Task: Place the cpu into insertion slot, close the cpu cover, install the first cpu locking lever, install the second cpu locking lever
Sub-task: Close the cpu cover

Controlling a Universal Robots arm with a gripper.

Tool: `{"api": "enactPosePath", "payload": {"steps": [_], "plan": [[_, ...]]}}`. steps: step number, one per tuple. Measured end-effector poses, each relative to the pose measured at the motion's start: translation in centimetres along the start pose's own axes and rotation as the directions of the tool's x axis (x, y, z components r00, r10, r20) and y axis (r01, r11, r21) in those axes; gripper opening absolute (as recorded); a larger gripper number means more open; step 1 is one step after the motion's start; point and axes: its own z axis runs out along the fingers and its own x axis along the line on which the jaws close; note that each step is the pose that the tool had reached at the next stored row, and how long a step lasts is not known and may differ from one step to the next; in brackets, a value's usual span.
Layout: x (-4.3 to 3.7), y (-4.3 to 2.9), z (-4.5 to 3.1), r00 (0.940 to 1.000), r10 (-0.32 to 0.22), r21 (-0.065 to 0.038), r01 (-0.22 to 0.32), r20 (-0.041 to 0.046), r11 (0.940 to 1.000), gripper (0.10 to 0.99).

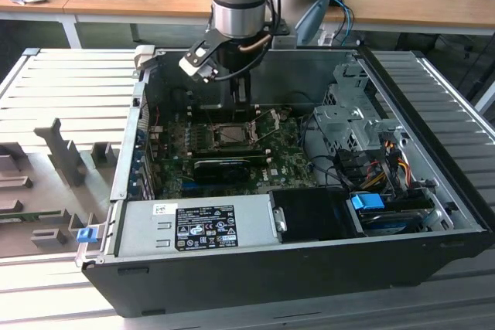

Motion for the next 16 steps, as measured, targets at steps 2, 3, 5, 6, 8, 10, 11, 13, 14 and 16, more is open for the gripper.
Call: {"api": "enactPosePath", "payload": {"steps": [2, 3, 5, 6, 8, 10, 11, 13, 14, 16], "plan": [[0.00, 0.04, -0.59, 1.0000, 0.000, 0.002, 0.000, -0.0001, 1.0000, 0.106], [0.00, 0.05, -0.85, 1.0000, 0.000, 0.003, 0.000, 0.0001, 1.0000, 0.106], [0.01, 0.06, -1.04, 1.0000, 0.000, 0.004, 0.000, 0.0000, 1.0000, 0.106], [0.01, 0.06, -1.03, 1.0000, 0.000, 0.004, 0.000, -0.0003, 1.0000, 0.106], [0.01, 0.23, -1.04, 1.0000, 0.000, 0.004, 0.000, 0.0001, 1.0000, 0.106], [0.02, 0.47, -1.02, 1.0000, 0.000, 0.004, 0.000, 0.0000, 1.0000, 0.106], [0.02, 0.56, -1.02, 1.0000, 0.000, 0.004, 0.000, 0.0000, 1.0000, 0.106], [0.02, 0.70, -1.01, 1.0000, 0.000, 0.004, 0.000, 0.0000, 1.0000, 0.106], [0.02, 0.78, -1.01, 1.0000, 0.000, 0.004, 0.000, 0.0000, 1.0000, 0.106], [0.02, 0.87, -1.00, 1.0000, 0.000, 0.004, 0.000, 0.0000, 1.0000, 0.106]]}}
